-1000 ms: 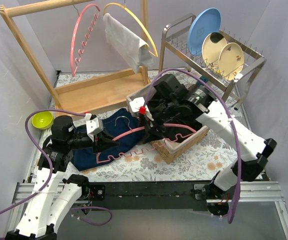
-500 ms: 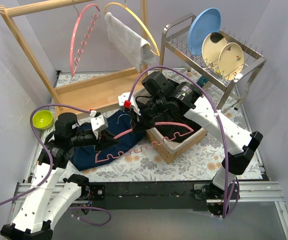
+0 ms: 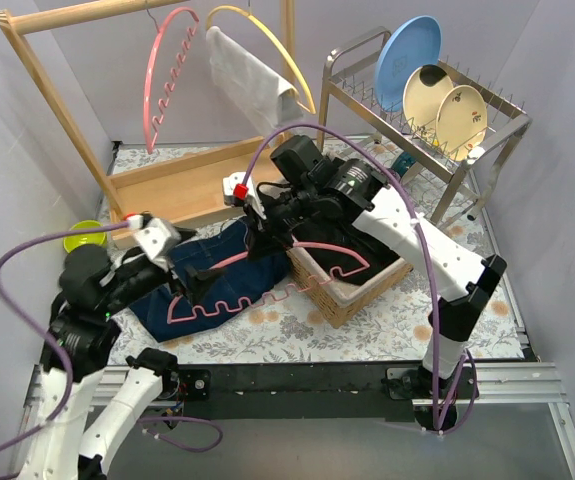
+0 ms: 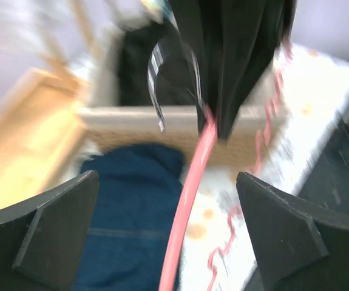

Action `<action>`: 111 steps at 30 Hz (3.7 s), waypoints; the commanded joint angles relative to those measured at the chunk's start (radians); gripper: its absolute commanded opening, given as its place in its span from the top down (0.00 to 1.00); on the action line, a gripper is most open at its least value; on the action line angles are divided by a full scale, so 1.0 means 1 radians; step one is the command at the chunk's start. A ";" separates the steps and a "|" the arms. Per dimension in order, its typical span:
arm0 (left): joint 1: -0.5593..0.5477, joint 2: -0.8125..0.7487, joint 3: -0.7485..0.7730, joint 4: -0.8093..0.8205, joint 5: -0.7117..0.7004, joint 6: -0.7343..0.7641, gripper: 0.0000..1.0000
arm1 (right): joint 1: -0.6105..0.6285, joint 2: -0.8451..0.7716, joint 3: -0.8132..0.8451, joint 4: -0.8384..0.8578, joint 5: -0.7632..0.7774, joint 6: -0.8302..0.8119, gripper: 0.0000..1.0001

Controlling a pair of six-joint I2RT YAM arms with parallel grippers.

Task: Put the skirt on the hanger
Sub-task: Pass the hanger from the left arm to the right, then place skirt on hanger

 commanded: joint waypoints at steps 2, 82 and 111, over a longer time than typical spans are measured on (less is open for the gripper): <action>-0.003 -0.081 0.166 0.047 -0.374 -0.230 0.02 | -0.022 0.055 0.036 0.204 -0.084 0.188 0.99; 0.488 0.493 -0.455 0.428 -0.890 -0.977 0.42 | -0.055 0.842 0.337 0.912 -0.016 0.941 0.99; 0.491 0.360 -0.460 0.372 -0.831 -0.990 0.37 | -0.100 0.878 0.381 0.947 -0.039 0.998 0.99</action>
